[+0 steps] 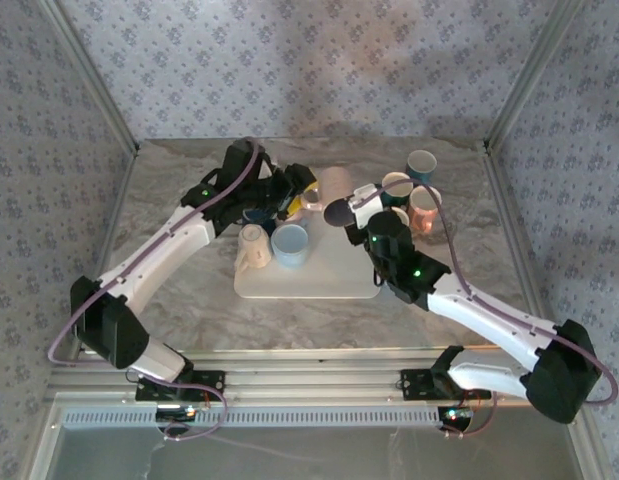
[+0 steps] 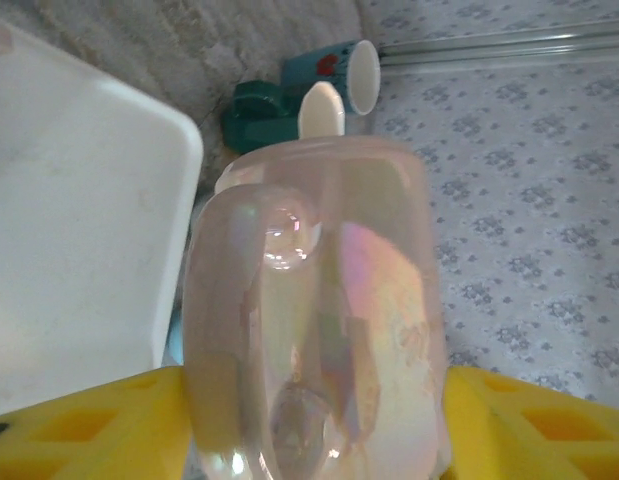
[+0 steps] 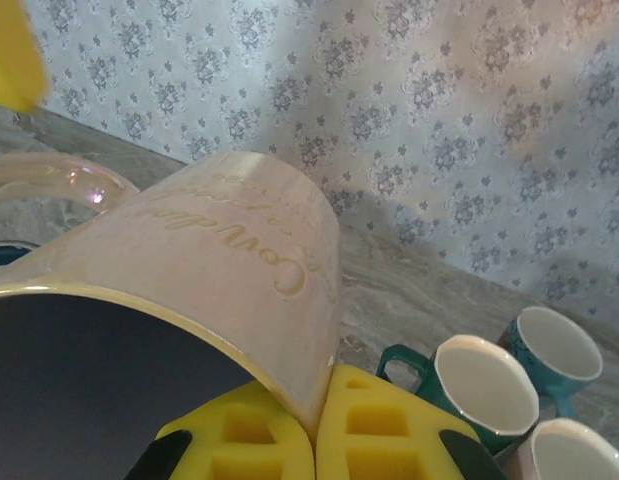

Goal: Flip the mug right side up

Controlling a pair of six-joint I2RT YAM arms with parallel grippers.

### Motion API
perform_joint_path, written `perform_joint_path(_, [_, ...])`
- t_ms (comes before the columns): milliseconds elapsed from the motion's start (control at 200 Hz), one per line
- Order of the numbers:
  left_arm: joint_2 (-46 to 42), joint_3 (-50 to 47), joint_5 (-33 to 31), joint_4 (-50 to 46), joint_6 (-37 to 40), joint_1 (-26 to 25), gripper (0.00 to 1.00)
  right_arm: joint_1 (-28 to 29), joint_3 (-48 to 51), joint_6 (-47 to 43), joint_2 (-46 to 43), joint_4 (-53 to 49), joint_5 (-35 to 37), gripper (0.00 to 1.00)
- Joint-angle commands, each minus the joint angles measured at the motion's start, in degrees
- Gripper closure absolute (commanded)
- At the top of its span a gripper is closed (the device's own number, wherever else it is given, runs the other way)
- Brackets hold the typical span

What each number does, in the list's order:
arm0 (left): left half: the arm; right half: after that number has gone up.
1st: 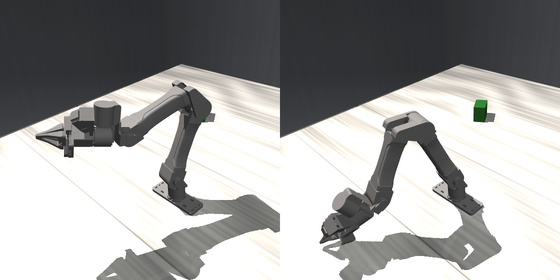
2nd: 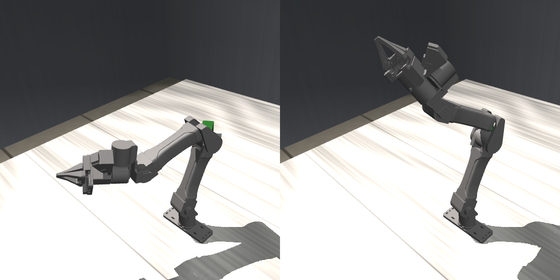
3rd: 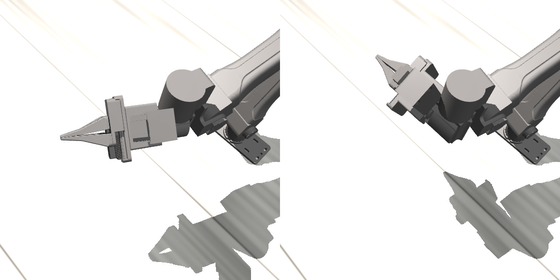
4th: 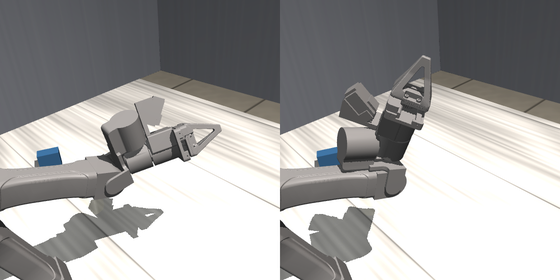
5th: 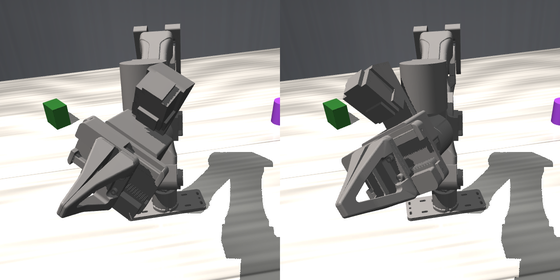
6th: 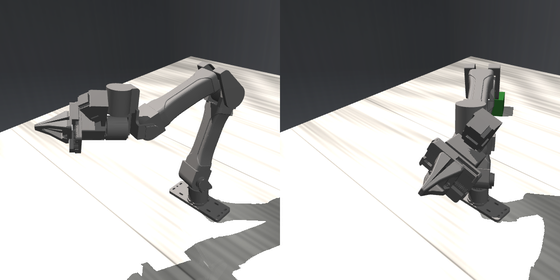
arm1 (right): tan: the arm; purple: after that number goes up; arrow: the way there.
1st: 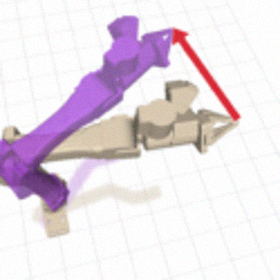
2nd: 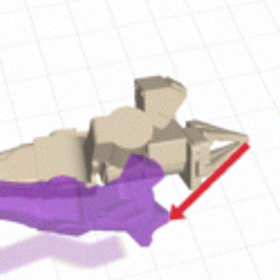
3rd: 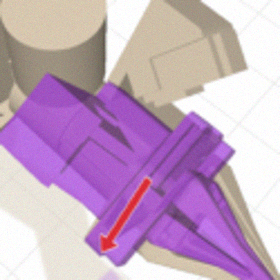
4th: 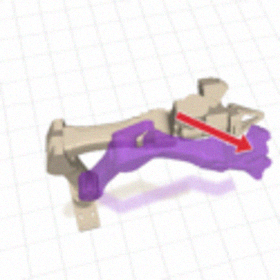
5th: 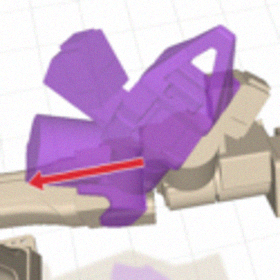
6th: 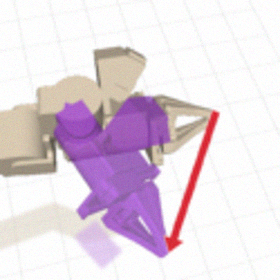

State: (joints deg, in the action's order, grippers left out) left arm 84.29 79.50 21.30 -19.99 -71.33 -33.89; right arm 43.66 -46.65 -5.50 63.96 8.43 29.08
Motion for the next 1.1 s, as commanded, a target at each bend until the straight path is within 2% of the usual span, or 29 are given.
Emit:
perform_joint_path(0, [-5.8, -2.4, -2.9, 6.3, 2.5, -0.2, 0.26, -3.0, -2.3, 9.1, -4.4, -3.6, -3.0, 1.00])
perform_joint_path(185, [-10.7, -5.5, -7.2, 1.5, 14.6, 0.1, 0.10, -10.4, -6.1, 24.3, -10.1, -22.7, -10.9, 1.00])
perform_joint_path(305, [-11.9, -7.7, -7.3, 2.1, 24.9, 0.2, 0.09, -13.1, -8.4, 29.4, -14.3, -33.4, -13.0, 1.00])
perform_joint_path(465, [-13.1, -10.9, -5.1, 4.5, 42.3, 0.2, 0.09, -18.0, -13.3, 37.9, -18.3, -50.6, -12.6, 1.00])
perform_joint_path(650, [-14.2, -15.4, -1.3, 8.0, 59.1, -0.1, 0.08, -24.3, -13.4, 44.4, -22.7, -62.0, -11.9, 1.00])
perform_joint_path(760, [-14.1, -16.0, 0.9, 8.1, 63.4, -0.1, 0.08, -29.4, -16.1, 44.3, -22.7, -67.6, -12.5, 1.00])
perform_joint_path(899, [-13.6, -15.8, 2.5, 7.9, 64.2, -0.2, 0.08, -37.9, -19.8, 42.1, -20.7, -74.0, -13.6, 1.00])
perform_joint_path(1034, [-13.9, -16.6, 5.2, 8.7, 65.7, -0.4, 0.08, -47.1, -21.2, 39.0, -16.9, -77.4, -20.6, 1.00])
perform_joint_path(1094, [-14.4, -17.6, 5.9, 9.8, 67.0, -0.6, 0.06, -51.4, -21.2, 37.7, -14.4, -77.8, -25.9, 1.00])
